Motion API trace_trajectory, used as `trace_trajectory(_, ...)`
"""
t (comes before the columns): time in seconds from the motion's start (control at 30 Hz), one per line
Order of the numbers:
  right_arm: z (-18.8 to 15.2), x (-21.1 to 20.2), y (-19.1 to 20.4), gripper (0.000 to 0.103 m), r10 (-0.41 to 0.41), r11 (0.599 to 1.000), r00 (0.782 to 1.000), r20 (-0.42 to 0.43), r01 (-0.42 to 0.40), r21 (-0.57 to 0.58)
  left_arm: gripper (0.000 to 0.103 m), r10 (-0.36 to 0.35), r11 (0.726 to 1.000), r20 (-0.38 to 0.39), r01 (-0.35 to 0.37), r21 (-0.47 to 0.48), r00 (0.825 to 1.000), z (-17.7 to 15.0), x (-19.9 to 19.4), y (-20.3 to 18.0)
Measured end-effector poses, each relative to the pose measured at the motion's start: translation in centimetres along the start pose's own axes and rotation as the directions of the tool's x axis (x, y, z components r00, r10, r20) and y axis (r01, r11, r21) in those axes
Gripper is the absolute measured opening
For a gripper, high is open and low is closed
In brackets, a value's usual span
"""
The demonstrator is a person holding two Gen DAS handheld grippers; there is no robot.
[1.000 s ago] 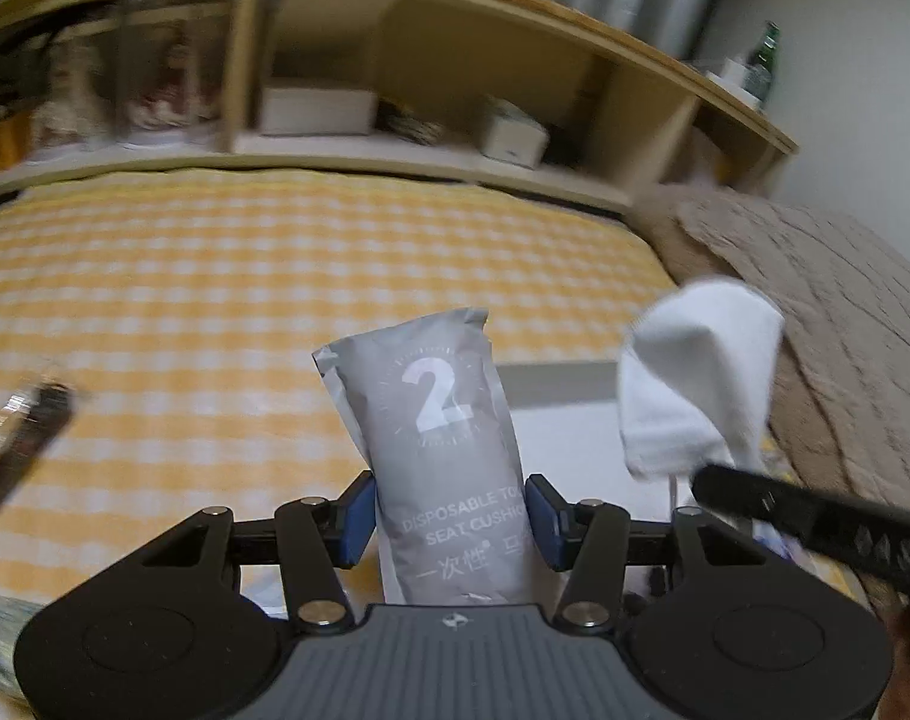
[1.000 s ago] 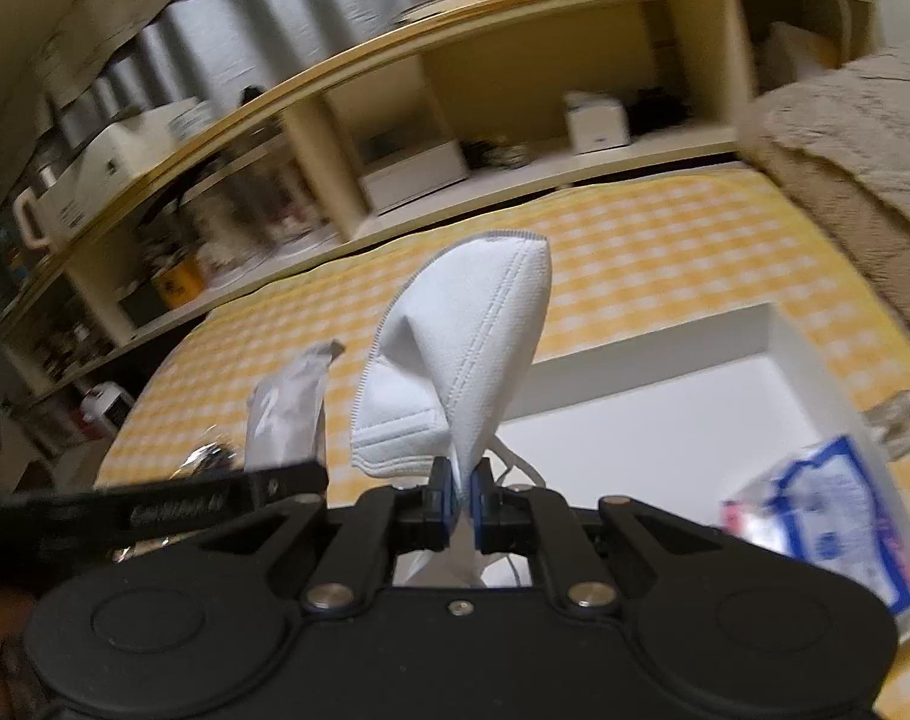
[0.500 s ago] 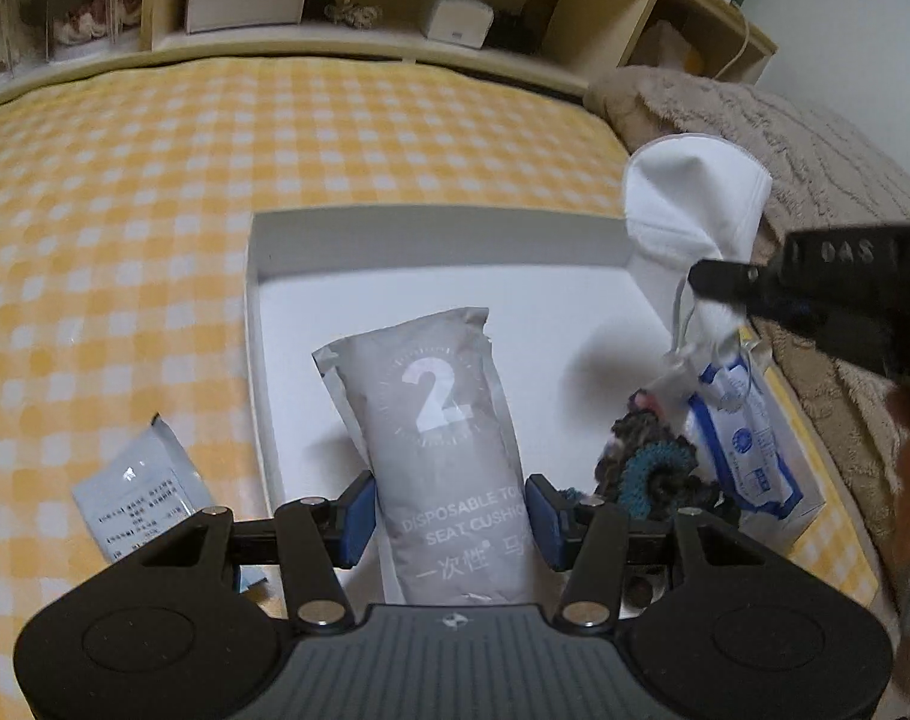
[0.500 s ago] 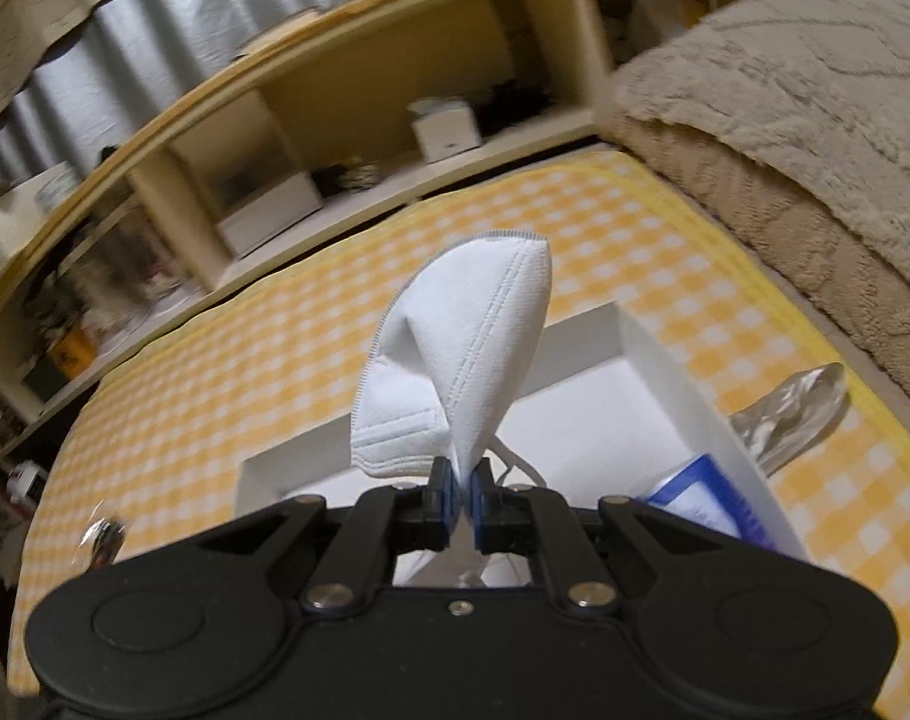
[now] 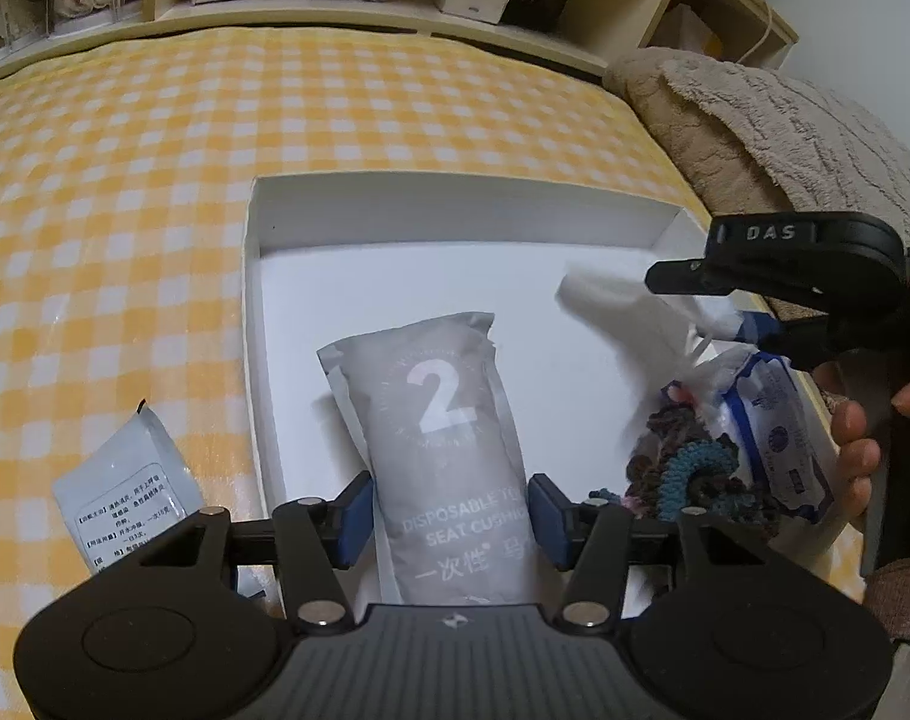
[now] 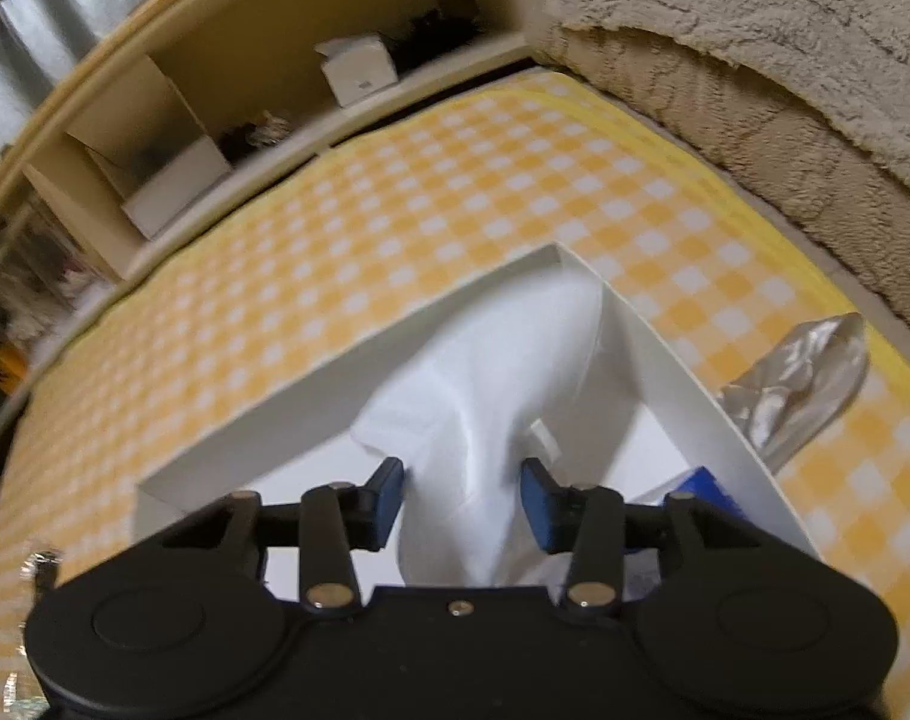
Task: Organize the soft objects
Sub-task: 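Carry the grey pouch and white mask over the white box, then lower the mask and grey pouch into the box and open both grippers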
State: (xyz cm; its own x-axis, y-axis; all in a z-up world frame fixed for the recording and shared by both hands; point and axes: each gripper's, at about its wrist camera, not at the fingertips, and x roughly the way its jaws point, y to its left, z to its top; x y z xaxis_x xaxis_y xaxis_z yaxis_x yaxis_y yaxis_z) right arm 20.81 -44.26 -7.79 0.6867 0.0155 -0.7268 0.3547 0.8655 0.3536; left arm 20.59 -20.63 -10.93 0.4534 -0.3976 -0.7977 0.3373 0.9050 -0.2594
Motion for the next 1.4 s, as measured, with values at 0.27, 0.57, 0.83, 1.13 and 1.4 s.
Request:
trace_trajectory(0.27,0.4,-1.1,-1.4,0.058,-0.007,0.998,1.000,0.021,0.006,0.065,0.057,0.020,1.000,0.004,-0.020,0.016,1.000,-0.1,0.0,0.0)
trace_trajectory(0.57,-0.2,0.2,0.2,0.038,0.007,1.000,0.998,-0.056,-0.008,-0.009,0.078,-0.028,1.000,-0.043,0.028,-0.010,0.999,-0.6,-0.8,-0.5)
trace_trajectory(0.83,-0.2,-0.7,0.0,0.039,-0.007,1.000,0.999,-0.040,0.005,-0.026,0.078,-0.020,1.000,-0.037,0.020,-0.004,0.999,-0.9,-1.8,-0.6)
trace_trajectory(1.13,-0.8,-4.9,-0.2,0.059,-0.011,1.000,1.000,0.013,0.011,-0.006,0.083,0.001,1.000,-0.009,-0.001,-0.003,1.000,-0.8,-3.9,-0.4)
trace_trajectory(1.4,-1.7,-9.2,1.7,0.073,0.023,0.999,0.997,0.068,-0.020,-0.037,0.087,0.008,1.000,0.035,-0.009,0.014,0.999,-0.8,-7.0,-0.4)
